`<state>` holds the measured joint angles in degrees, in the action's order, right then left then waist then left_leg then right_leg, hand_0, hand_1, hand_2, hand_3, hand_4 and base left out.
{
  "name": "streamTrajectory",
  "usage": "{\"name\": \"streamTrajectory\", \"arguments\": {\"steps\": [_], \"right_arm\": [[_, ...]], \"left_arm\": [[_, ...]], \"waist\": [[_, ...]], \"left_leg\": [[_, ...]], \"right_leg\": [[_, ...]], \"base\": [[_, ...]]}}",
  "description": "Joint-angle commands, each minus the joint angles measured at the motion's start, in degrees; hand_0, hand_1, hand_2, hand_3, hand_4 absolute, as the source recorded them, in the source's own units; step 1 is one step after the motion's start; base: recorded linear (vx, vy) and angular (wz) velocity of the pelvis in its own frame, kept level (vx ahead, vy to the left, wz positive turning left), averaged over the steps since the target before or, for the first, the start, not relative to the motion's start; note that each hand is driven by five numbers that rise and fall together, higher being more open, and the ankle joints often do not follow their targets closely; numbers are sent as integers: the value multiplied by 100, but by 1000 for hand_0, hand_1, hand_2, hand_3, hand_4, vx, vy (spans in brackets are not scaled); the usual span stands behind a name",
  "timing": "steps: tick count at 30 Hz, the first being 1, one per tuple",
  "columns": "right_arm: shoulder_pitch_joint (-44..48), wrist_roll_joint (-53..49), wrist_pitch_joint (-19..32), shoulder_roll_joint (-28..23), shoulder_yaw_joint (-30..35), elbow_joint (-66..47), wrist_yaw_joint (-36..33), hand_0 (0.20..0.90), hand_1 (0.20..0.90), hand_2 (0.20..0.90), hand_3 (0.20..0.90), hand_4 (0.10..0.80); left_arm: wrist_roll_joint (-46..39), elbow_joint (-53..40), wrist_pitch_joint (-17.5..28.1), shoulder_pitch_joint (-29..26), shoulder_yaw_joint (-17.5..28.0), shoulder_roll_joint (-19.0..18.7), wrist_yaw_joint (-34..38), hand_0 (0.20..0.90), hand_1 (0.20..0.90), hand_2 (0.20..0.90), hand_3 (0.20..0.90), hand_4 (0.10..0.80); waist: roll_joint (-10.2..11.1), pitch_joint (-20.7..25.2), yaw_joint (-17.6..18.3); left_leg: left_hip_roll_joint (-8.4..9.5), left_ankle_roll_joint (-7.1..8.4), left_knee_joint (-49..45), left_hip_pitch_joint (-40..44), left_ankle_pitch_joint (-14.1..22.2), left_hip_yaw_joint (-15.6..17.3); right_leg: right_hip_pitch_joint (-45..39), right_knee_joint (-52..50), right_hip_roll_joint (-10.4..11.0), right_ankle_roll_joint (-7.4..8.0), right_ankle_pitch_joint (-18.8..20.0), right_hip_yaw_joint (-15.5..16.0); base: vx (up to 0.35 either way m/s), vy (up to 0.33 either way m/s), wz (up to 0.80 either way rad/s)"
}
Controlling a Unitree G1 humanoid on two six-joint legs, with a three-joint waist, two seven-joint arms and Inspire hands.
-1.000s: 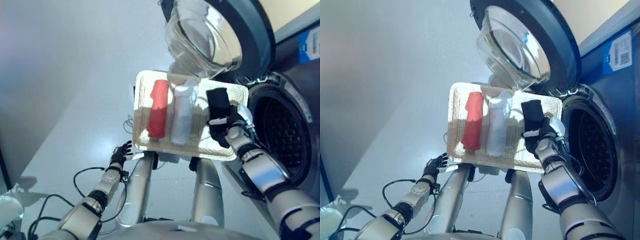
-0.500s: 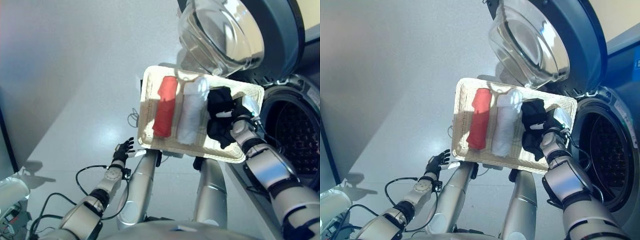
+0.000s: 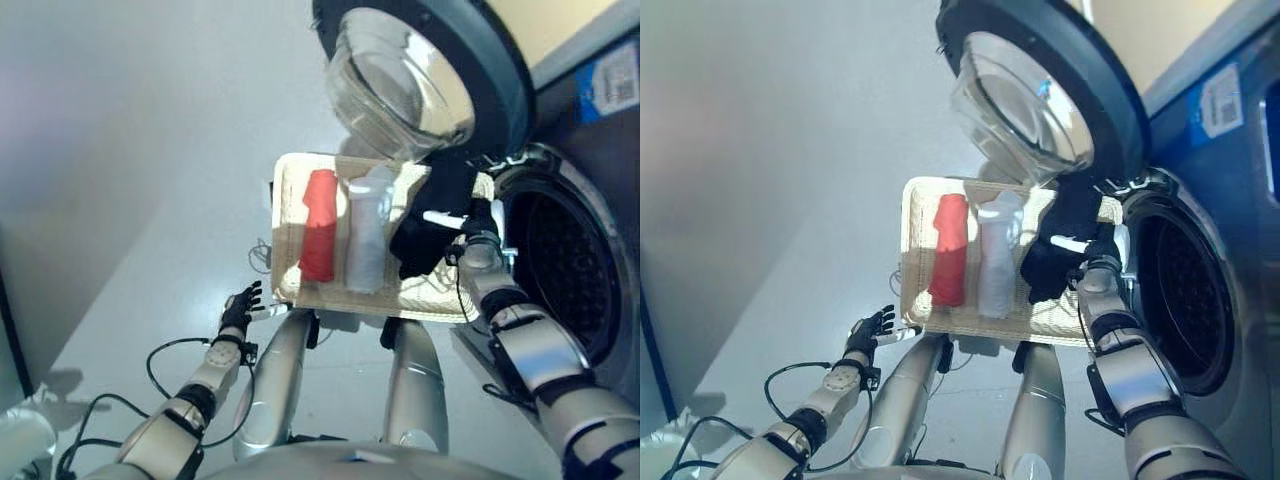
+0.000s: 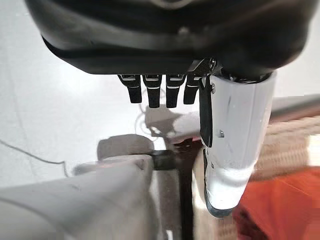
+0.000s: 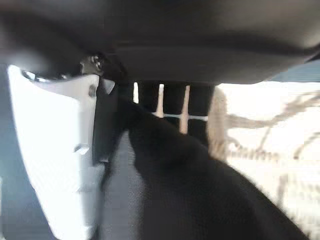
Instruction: Pick up the clothes and place them into the washing machine
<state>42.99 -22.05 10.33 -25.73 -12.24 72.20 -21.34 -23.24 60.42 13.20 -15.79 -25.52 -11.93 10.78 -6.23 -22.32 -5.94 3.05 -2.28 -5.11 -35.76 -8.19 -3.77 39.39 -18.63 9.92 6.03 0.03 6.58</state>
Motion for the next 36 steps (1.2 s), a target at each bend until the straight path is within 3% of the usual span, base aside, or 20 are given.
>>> {"name": "streamTrajectory", "arguments": {"steps": [1,2,9,14,25,30,36], "right_arm": [[-181,-644,593,-334,169,-236,-215,200,200,200,200,300],[-231,-1084,743,-244,457,-336,-278,200,200,200,200,300],[-562,-1559,1207,111,962,-844,-562,200,200,200,200,300],[-555,-2003,1628,51,1596,-873,-1020,200,200,200,200,300],[-405,-1897,1745,-764,2007,-902,-1584,200,200,200,200,300],[-550,-1591,1731,-764,2003,-1194,-1861,200,200,200,200,300],[-1064,-1306,1800,-411,2150,-1837,-2117,200,200,200,200,300]], "left_arm": [[-26,109,215,231,135,-117,114,900,900,900,900,800],[-27,114,233,220,155,-130,146,900,900,900,900,800],[-7,177,301,260,205,-55,276,900,900,900,900,800],[-67,55,359,416,90,31,317,900,900,900,900,800],[-72,257,298,521,103,97,308,900,900,900,900,800],[-67,281,305,518,109,156,338,900,900,900,900,800],[-77,300,269,489,132,248,353,900,900,900,900,800]], "waist": [[99,270,14],[99,300,62],[92,350,181],[-30,390,211],[-205,426,285],[-251,411,372],[-273,409,517]], "left_leg": [[-81,615,-94,-128,64,-177],[-108,623,-47,-61,62,-146],[-161,640,145,124,14,-90],[-167,645,228,187,2,-107],[-184,664,395,148,-103,26],[-209,638,377,175,-85,160],[-248,621,337,220,-47,278]], "right_leg": [[-712,1168,79,201,607,89],[-774,1250,69,203,646,74],[-872,1376,17,199,692,23],[-894,1402,-1,189,657,-6],[-716,1475,-24,197,781,-181],[-660,1481,-56,188,816,-335],[-627,1445,-92,171,816,-448]], "base": [[14,3,-16],[13,-5,-13],[9,-7,-15],[0,-5,-1],[-25,14,-6],[-17,31,-16],[-27,4,-12]]}}
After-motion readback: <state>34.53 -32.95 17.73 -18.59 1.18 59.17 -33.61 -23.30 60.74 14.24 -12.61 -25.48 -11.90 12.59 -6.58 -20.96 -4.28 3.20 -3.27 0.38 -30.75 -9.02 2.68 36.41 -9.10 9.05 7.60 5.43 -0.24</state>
